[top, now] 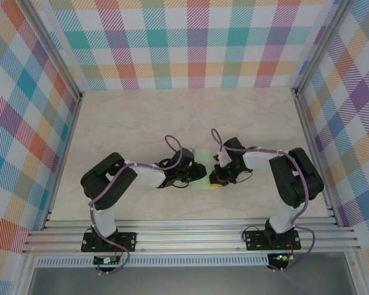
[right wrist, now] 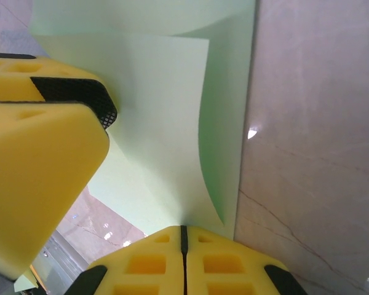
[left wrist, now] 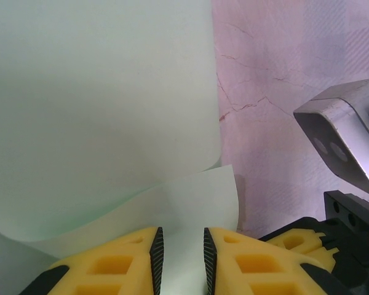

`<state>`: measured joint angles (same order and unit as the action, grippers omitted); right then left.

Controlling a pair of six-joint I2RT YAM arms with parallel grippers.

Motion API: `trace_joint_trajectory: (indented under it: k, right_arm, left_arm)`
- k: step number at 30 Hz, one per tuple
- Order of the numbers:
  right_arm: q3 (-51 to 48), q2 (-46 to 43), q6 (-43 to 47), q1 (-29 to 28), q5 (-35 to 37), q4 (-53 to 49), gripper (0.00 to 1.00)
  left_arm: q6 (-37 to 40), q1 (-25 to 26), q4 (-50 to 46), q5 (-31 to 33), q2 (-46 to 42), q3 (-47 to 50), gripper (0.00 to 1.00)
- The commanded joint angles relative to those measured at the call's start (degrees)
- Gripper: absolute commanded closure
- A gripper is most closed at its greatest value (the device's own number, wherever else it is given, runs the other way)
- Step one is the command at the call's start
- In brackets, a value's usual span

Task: Fold a paper plane with a square sheet of paper (pick it up from the middle)
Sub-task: Fold the triangle a second time at the center of the table.

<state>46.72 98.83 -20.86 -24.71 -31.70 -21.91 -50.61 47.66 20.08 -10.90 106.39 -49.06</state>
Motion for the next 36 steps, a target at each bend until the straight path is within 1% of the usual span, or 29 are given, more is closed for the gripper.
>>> trace_joint_trajectory:
  k: [1,6,13,19,21,24,26,36]
  right_arm:
    - [-3.15,-0.5,-2.46,0.69,3.18,-4.37,0.94]
    - [-4.43,-0.58,-3.02,1.53,3.91,-5.49,0.94]
    - [-5.97,-3.0,-4.39,3.16,2.08,-6.05,0.92]
    - [-7.06,-2.16,-5.12,3.57,1.47,-5.94,0.92]
    - [-7.83,-2.1,-5.4,3.62,1.9,-5.65,0.92]
    - [-8.25,-2.64,-5.48,3.81,2.68,-6.7,0.94]
    - [-7.72,-3.02,-5.63,3.82,4.69,-8.72,0.94]
    - [-9.2,-7.15,-7.37,3.99,5.88,-9.76,0.9]
  left_arm:
    - [-0.28,0.61,-1.97,2.63,0.77,0.25,0.73]
    - [-0.54,0.64,-2.06,3.07,0.74,0.45,0.74]
    - [-0.5,0.67,-2.36,3.25,0.74,0.83,0.76]
    - [-0.74,0.63,-3.03,3.24,1.33,0.72,0.79]
    - [-0.63,0.68,-3.45,3.07,1.56,0.46,0.82]
    - [-0.81,0.67,-4.16,3.69,1.53,0.69,0.84]
    - [-0.98,0.61,-5.86,4.49,1.63,0.39,0.84]
    - [-2.05,0.67,-8.36,6.02,3.1,0.63,0.89]
